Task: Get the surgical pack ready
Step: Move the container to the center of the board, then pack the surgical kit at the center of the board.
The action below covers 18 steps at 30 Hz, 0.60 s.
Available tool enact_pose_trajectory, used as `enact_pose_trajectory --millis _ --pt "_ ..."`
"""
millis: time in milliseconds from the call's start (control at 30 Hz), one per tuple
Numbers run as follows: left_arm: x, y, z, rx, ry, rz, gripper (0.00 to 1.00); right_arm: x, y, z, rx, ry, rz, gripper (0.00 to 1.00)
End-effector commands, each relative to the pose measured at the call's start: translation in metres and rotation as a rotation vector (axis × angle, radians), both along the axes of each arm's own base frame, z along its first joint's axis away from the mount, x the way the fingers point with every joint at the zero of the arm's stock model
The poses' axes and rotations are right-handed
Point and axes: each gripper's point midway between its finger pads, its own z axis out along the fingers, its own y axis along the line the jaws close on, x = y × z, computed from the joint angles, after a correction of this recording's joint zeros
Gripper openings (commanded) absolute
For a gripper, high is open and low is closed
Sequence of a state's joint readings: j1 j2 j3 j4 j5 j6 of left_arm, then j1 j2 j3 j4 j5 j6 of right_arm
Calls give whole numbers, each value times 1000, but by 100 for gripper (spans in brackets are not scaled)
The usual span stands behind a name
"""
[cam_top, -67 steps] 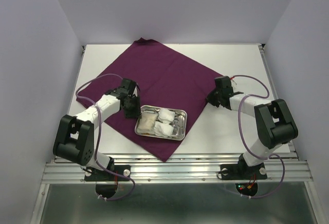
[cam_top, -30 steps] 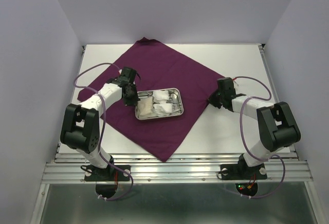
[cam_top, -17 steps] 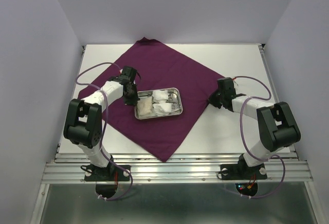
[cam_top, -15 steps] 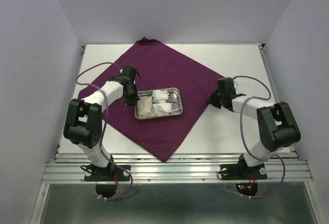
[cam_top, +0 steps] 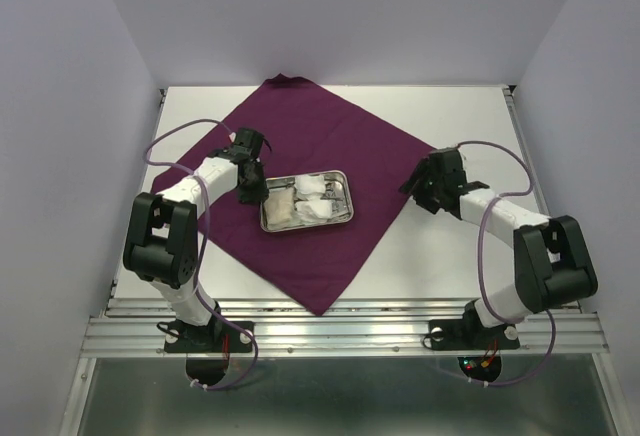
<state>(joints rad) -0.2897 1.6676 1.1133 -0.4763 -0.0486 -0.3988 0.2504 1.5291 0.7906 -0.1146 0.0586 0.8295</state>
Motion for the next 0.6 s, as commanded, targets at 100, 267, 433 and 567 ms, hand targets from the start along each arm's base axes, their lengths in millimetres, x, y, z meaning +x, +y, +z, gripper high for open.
enact_pose_trajectory --millis 100,267,433,567 --pt "18 13 58 38 -139 53 57 -5 0 86 -95 -179 122 71" --pt "16 25 106 58 -224 99 63 -47 64 111 -149 -260 362 73" --pt "11 30 155 28 -326 126 63 -121 152 100 -265 -329 737 72" --pt "7 34 185 0 -391 148 63 -175 201 80 -452 -375 956 72"
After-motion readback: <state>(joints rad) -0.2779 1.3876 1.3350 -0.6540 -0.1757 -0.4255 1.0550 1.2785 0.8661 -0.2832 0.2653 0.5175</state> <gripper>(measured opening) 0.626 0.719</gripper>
